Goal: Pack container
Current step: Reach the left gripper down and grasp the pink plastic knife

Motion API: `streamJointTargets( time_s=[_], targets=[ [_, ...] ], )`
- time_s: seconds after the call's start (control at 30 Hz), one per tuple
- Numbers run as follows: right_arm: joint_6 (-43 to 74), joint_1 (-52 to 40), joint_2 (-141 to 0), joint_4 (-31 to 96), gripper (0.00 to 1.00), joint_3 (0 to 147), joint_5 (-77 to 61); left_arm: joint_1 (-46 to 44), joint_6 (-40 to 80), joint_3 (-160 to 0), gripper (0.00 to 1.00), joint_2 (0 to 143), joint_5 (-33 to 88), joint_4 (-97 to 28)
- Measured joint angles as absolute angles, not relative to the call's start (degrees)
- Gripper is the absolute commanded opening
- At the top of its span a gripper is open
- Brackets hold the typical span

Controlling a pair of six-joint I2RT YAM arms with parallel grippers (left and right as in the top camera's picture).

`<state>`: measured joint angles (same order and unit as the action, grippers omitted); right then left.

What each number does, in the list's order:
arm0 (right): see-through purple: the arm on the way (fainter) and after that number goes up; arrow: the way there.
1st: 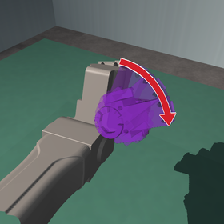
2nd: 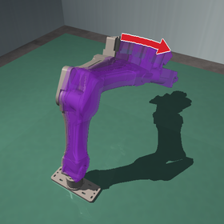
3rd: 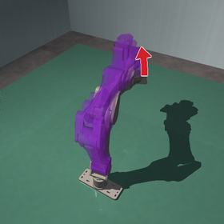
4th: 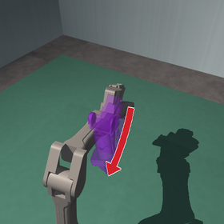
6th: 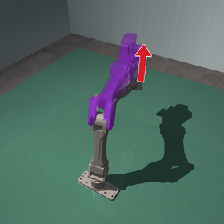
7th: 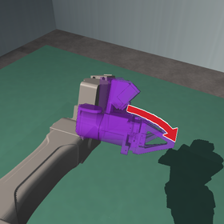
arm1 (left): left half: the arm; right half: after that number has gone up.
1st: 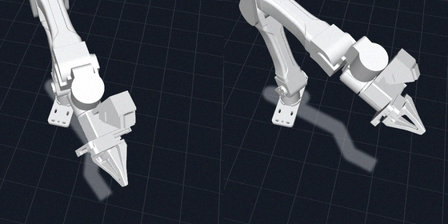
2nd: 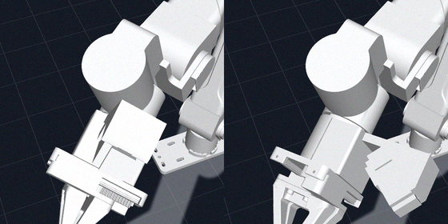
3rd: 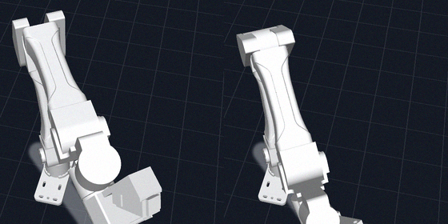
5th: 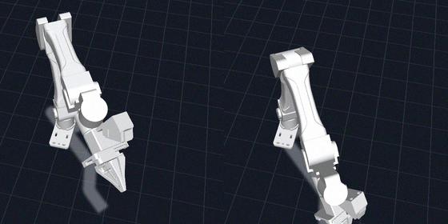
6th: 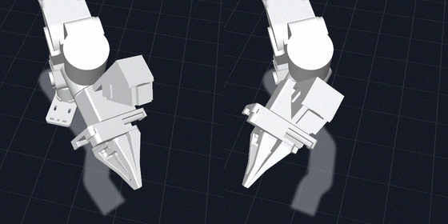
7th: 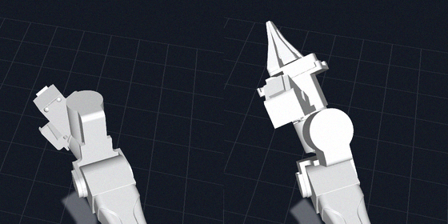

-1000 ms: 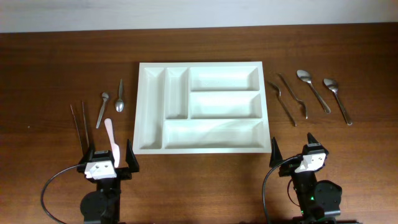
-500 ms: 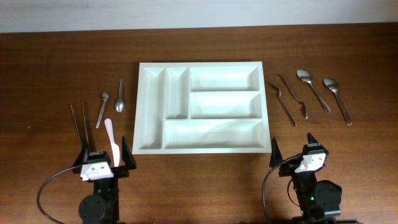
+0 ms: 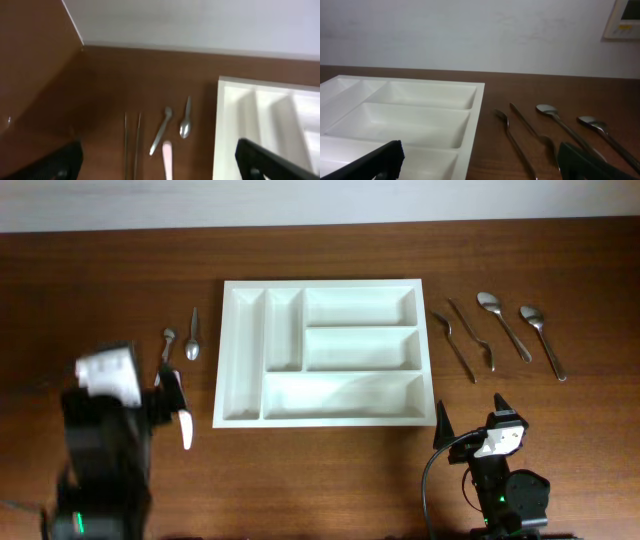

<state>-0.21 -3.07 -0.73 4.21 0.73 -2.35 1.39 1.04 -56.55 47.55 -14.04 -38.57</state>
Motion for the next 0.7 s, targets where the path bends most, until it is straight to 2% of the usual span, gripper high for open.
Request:
streamJointTargets(
  time_s=[0.17,0.4,0.43,0.47,0.5,0.7],
  targets=[
    [-0.3,-3.1,-0.7,4.2,0.99,0.7,-2.3,1.4,1.1,-69.0,0.99,68.5,-14.7,-45.7],
    [-0.2,-3.1,-0.7,4.2,0.99,0.7,-2.3,1.4,1.0,-71.2,0.99,86.8,-14.8,-45.5],
    [-0.2,-3.1,-0.7,4.2,0.98,0.7,-2.3,1.4,1.0,-71.2,0.91,88.2,-14.8,-46.0],
    [-0.3,-3.1,-0.7,4.2,0.99,0.7,-2.3,1.4,1.2,-71.2,0.77,89.4,-14.8,-46.7],
    [-0.2,-3.1,-0.7,4.2,0.99,0.7,-2.3,1.4,1.2,-71.2,0.73,90.4,-14.7,-47.7],
    [-0.2,-3.1,-0.7,4.2,0.99,0.7,-2.3,2.0,5.1,-71.2,0.75,93.1,-14.4,-50.8]
  ],
)
